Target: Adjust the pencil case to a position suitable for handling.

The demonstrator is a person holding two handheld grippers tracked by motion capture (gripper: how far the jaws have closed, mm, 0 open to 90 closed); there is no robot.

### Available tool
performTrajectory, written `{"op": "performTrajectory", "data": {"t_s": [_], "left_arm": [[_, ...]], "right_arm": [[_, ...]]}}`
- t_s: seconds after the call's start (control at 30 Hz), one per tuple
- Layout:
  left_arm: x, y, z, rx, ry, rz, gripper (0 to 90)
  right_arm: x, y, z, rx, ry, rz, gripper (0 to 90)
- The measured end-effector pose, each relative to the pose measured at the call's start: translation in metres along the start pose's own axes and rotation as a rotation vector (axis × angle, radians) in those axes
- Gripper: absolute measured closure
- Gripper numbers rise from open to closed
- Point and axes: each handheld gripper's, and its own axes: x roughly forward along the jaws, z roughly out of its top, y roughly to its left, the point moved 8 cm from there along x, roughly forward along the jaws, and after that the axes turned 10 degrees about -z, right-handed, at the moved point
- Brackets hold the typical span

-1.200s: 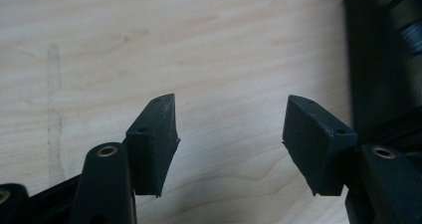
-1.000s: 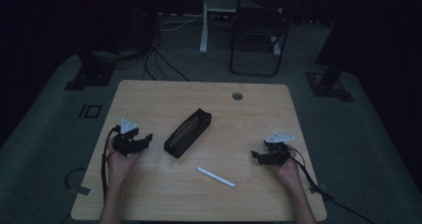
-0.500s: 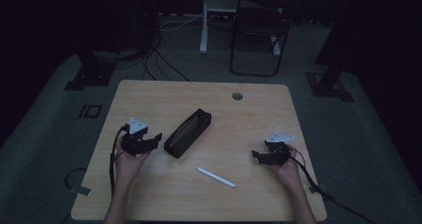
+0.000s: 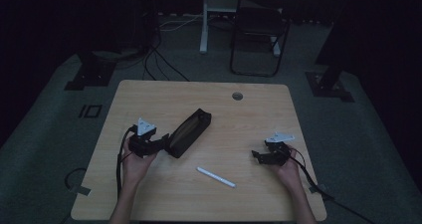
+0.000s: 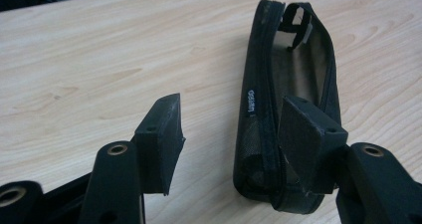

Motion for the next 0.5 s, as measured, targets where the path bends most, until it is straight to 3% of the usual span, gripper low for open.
{"op": "performTrajectory", "data": {"t_s": [0.3, 0.5], "left_arm": [[-0.003, -0.012, 0.006, 0.009, -0.012, -0.009, 44.8], [0.004, -0.017, 0.002, 0.006, 0.009, -0.011, 43.7]], "right_arm": [[0.000, 0.000, 0.000, 0.000, 0.000, 0.000, 23.0], [0.000, 0.000, 0.000, 0.000, 0.000, 0.000, 23.0]]}}
